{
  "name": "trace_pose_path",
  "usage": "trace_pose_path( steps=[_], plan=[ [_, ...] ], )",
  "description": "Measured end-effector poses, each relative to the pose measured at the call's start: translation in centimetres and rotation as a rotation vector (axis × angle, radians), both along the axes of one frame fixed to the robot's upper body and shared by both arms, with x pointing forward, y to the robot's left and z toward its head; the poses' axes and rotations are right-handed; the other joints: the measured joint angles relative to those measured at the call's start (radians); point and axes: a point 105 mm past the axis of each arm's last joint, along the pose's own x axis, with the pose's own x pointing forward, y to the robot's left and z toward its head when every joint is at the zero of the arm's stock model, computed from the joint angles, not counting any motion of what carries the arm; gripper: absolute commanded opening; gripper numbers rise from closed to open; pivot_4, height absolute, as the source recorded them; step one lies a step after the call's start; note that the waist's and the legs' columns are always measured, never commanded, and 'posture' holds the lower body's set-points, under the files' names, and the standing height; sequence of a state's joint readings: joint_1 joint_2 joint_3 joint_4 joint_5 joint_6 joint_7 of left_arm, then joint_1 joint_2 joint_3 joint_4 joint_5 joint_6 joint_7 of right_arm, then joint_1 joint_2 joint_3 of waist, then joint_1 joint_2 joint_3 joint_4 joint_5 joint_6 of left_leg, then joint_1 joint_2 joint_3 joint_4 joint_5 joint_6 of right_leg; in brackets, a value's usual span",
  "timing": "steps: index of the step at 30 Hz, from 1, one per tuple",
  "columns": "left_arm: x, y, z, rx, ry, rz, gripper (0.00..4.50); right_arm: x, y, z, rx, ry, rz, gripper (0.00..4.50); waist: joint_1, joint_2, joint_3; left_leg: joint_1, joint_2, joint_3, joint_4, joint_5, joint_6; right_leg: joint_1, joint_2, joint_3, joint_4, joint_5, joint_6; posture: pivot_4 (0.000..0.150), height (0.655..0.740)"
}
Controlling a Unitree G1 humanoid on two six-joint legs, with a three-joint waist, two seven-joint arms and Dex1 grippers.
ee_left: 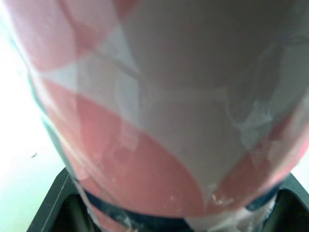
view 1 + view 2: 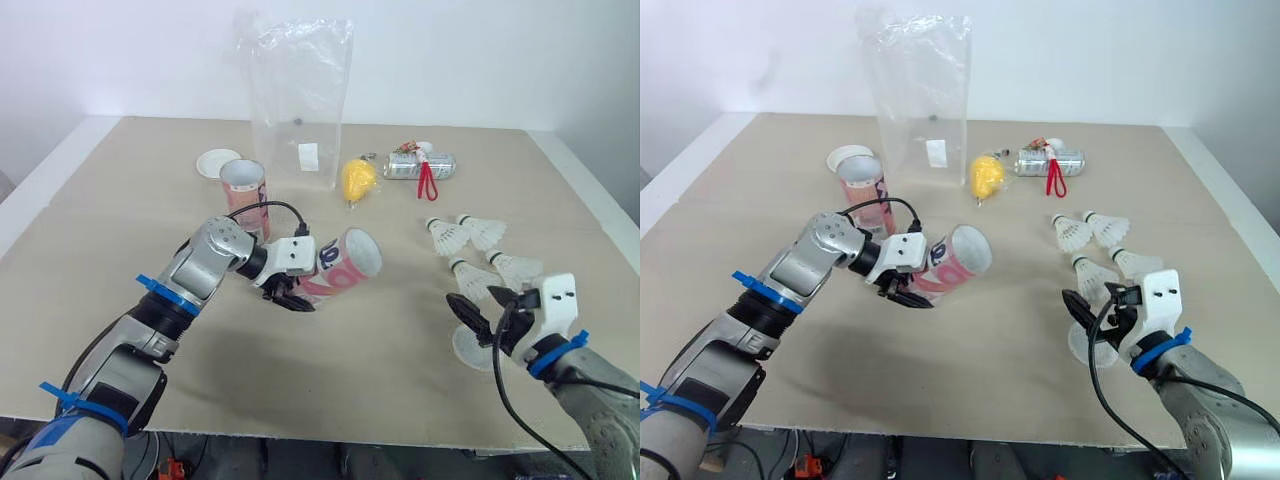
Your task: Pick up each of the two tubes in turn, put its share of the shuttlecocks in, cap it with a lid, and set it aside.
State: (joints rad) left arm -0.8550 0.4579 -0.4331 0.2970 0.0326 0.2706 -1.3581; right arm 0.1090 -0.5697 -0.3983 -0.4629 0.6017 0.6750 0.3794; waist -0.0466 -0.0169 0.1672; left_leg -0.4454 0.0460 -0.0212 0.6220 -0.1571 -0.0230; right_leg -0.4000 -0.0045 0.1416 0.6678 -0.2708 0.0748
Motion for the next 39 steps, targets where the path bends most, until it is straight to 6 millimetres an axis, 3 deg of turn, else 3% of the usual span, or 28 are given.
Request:
trace_pose_path(
  steps=[16,17,19,22,24,25,26,27,34,36,39],
  plan=[
    [-0.1,0.4,-0.1,0.000,-0.019,0.022,2.97,4.1,-0.5,-1.3,0.063,0.014,-0.030,4.33,-0.001,0.001,0.000,0.000,0.000,-0.001,-0.002,0.000,0.000,0.000,0.001,0.000,0.000,0.001,0.003,0.150,0.7400],
    [-0.1,0.4,-0.1,-0.001,-0.022,0.024,2.97,4.4,-0.5,-1.4,0.061,0.017,-0.030,3.82,-0.001,0.001,0.000,0.000,0.000,-0.001,-0.002,0.000,0.000,0.000,0.001,0.000,0.000,0.001,0.003,0.150,0.7400],
    [-0.1,0.4,-0.1,-0.002,-0.024,0.026,2.97,4.6,-0.6,-1.4,0.063,0.017,-0.034,3.55,-0.001,0.001,0.000,0.000,0.000,-0.001,-0.002,0.000,0.000,0.000,0.001,0.000,0.000,0.001,0.003,0.150,0.7400],
    [-0.1,0.4,-0.1,-0.004,-0.028,0.029,2.97,5.0,-0.9,-1.5,0.063,0.012,-0.057,2.01,-0.001,0.001,0.000,0.000,0.000,-0.001,-0.002,0.000,0.000,0.000,0.001,0.000,0.000,0.001,0.003,0.150,0.7400],
    [-0.1,0.4,-0.2,-0.005,-0.028,0.030,2.97,5.0,-1.0,-1.6,0.059,0.015,-0.064,1.34,-0.001,0.001,0.000,0.000,0.000,-0.001,-0.002,0.000,0.000,0.000,0.001,0.000,0.000,0.001,0.003,0.150,0.7400],
    [-0.1,0.4,-0.2,-0.005,-0.028,0.030,2.97,5.1,-1.0,-1.8,0.062,0.016,-0.068,0.66,-0.001,0.001,0.000,0.000,0.000,-0.001,-0.002,0.000,0.000,0.000,0.001,0.000,0.000,0.001,0.003,0.150,0.7400],
    [-0.1,0.4,-0.2,-0.005,-0.028,0.030,2.97,5.1,-1.0,-1.8,0.063,0.016,-0.068,0.56,-0.001,0.001,0.000,0.000,0.000,-0.001,-0.002,0.000,0.000,0.000,0.001,0.000,0.000,0.001,0.003,0.150,0.7400],
    [-0.1,0.4,-0.2,-0.005,-0.029,0.030,2.97,5.1,-1.0,-1.8,0.063,0.015,-0.068,0.04,-0.001,0.001,0.000,0.000,0.000,-0.001,-0.002,0.000,0.000,0.000,0.001,0.000,0.000,0.001,0.003,0.150,0.7400],
    [-0.1,0.4,-0.2,-0.005,-0.029,0.030,2.97,5.0,-1.0,-1.6,0.042,0.008,-0.056,0.04,-0.001,0.001,0.000,0.000,0.000,-0.001,-0.002,0.000,0.000,0.000,0.001,0.000,0.000,0.001,0.003,0.150,0.7400],
    [-0.1,0.4,-0.2,-0.006,-0.028,0.030,2.97,4.8,-0.6,-0.7,0.005,-0.017,-0.013,0.04,-0.001,0.002,0.000,0.000,0.000,0.000,-0.001,0.000,0.000,0.000,0.001,0.000,0.000,0.001,0.003,0.150,0.7400],
    [0.0,0.4,-0.2,-0.006,-0.028,0.027,2.97,4.0,0.7,4.1,-0.178,-0.141,0.163,0.04,-0.001,0.004,0.000,0.000,0.000,0.000,-0.001,0.000,0.000,0.000,0.001,0.000,0.000,0.002,0.004,0.150,0.7400]
  ],
)
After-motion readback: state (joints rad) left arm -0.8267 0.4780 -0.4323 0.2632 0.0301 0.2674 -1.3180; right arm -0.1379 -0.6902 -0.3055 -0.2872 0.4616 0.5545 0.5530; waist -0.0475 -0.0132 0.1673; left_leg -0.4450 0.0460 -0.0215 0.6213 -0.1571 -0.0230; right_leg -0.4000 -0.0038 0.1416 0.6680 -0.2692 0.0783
